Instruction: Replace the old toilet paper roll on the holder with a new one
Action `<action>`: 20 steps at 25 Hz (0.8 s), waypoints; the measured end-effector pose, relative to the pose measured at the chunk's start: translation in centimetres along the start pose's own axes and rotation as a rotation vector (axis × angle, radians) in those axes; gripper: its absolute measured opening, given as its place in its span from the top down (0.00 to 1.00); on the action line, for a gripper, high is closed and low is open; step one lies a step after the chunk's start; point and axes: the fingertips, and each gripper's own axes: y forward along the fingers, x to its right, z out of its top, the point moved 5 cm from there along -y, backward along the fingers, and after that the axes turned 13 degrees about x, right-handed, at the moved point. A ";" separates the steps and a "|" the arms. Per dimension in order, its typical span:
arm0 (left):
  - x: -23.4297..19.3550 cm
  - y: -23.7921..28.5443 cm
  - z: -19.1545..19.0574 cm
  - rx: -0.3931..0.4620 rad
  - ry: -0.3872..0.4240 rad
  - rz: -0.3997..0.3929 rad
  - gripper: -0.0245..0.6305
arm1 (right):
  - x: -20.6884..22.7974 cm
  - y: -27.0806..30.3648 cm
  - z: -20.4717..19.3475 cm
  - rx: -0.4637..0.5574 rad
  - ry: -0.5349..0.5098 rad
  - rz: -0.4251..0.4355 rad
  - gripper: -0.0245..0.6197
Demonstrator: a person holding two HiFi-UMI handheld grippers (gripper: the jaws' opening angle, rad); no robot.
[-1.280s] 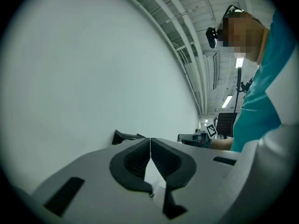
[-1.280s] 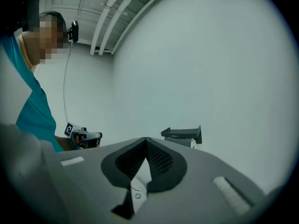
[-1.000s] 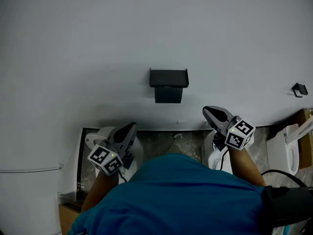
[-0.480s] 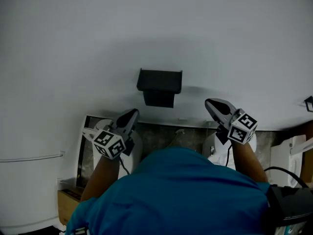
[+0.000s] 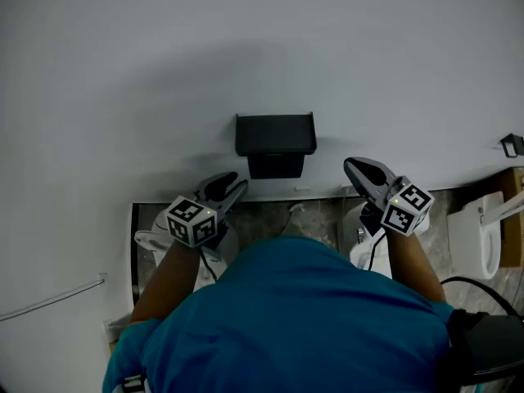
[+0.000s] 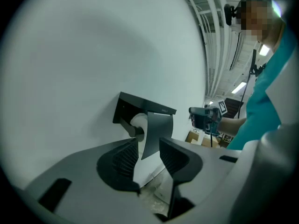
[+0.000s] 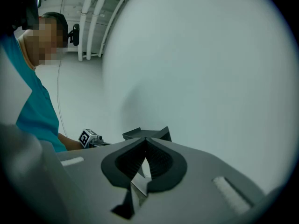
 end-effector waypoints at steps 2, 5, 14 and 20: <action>-0.5 0.6 -0.5 -0.041 0.028 -0.024 0.76 | -0.2 0.6 -0.2 -0.004 -0.006 -0.004 0.96; -0.7 1.6 -1.1 -0.077 0.062 -0.043 0.76 | -0.2 0.8 -0.6 -0.014 -0.006 -0.012 0.96; 0.4 3.2 -1.1 -0.096 0.114 -0.062 0.76 | 0.6 0.4 -0.7 -0.037 -0.001 -0.009 0.96; 1.1 3.2 -1.3 -0.107 0.119 -0.062 0.76 | 1.2 0.5 -0.8 -0.040 0.002 0.003 0.96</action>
